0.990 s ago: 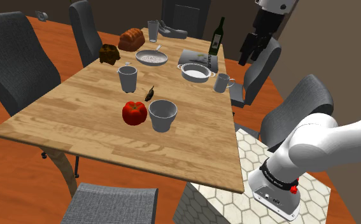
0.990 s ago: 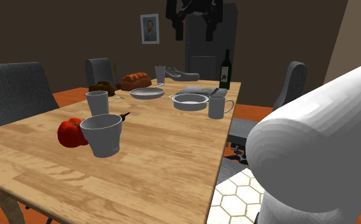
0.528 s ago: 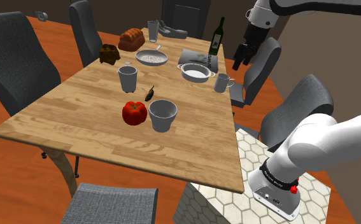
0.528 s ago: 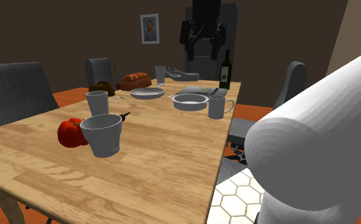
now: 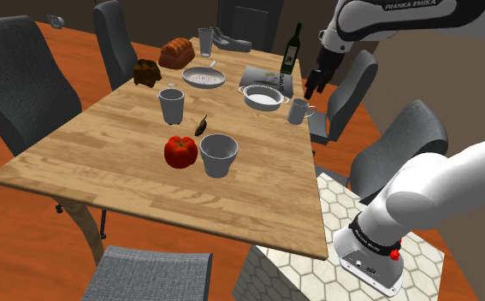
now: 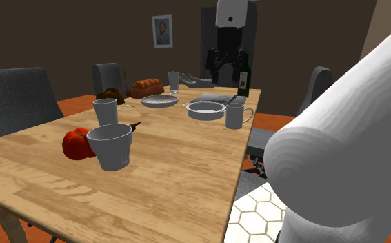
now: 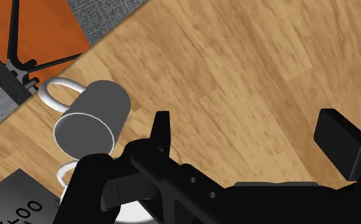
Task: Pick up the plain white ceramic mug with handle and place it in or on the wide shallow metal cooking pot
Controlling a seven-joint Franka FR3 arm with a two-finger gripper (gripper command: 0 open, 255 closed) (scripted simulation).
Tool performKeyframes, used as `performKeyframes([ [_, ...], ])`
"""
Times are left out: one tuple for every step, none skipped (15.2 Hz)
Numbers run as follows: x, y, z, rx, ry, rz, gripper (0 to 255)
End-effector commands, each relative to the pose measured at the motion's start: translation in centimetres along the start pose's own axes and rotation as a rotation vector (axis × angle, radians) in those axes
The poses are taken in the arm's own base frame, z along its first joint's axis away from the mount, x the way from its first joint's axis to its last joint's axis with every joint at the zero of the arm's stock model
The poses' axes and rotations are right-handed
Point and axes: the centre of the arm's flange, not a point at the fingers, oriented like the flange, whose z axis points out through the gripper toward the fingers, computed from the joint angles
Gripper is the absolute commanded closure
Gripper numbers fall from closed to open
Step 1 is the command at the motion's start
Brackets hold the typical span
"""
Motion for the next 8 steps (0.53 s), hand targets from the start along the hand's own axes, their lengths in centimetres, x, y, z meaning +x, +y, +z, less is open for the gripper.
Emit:
performKeyframes([
  [1.1,1.7,1.6,-0.002,0.004,-0.008,0],
  [1.7,2.6,2.3,-0.002,0.005,-0.012,0],
  [2.2,3.4,3.1,-0.002,0.006,-0.015,0],
  [2.8,4.3,3.9,-0.002,0.007,-0.019,0],
  [3.4,5.2,4.6,-0.002,0.008,-0.022,0],
  [4.0,6.1,5.4,-0.002,0.009,-0.026,0],
  [4.6,7.0,6.1,-0.002,0.011,-0.03,0],
  [5.2,7.9,6.9,-0.002,0.012,-0.033,0],
])
